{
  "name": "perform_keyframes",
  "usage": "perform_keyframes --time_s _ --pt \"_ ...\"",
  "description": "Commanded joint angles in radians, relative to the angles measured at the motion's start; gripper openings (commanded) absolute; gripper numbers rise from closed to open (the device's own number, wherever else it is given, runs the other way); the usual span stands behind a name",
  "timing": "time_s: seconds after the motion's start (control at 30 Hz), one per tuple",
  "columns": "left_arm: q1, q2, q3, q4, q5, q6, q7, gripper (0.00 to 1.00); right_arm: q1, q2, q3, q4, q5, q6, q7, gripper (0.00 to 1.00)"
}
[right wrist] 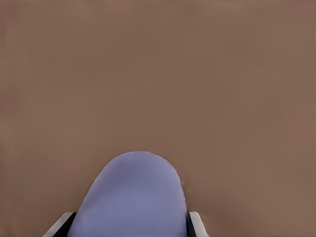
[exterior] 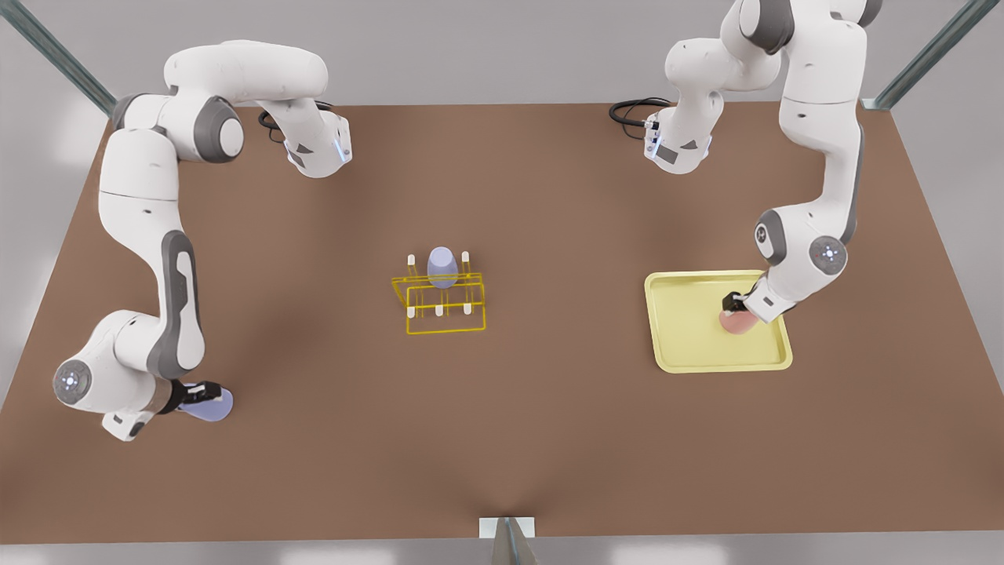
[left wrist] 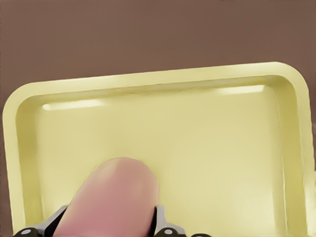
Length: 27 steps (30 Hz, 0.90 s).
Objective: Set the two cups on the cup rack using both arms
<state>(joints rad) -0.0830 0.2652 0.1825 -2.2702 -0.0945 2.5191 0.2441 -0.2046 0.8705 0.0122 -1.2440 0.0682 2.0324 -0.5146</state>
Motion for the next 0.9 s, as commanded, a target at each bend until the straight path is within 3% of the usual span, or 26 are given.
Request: perform_keyframes --time_s 0.0,0.33,0.5,0.67,0.87 --pt "-0.012 -0.018 0.0 0.021 0.001 -0.112 -0.071 0.86 0.007 -0.002 0.026 0.001 0.001 -0.017 -0.015 0.83" --pt "-0.1 -0.034 -0.044 0.127 0.004 -0.191 -0.108 0.85 0.017 -0.019 0.238 0.005 -0.001 -0.018 -0.013 0.83" --pt "-0.101 -0.006 -0.21 0.262 0.007 -0.303 -0.404 0.86 0.044 -0.102 0.322 0.006 -0.005 -0.109 -0.01 0.83" --pt "-0.314 0.147 -0.221 0.609 0.007 -0.529 -0.828 0.86 0.097 -0.159 0.356 0.009 -0.007 -0.202 -0.01 0.83" --pt "-0.477 0.341 -0.274 0.914 -0.001 -0.592 -1.307 0.86 0.18 -0.177 0.4 0.04 -0.007 -0.305 -0.01 0.83"
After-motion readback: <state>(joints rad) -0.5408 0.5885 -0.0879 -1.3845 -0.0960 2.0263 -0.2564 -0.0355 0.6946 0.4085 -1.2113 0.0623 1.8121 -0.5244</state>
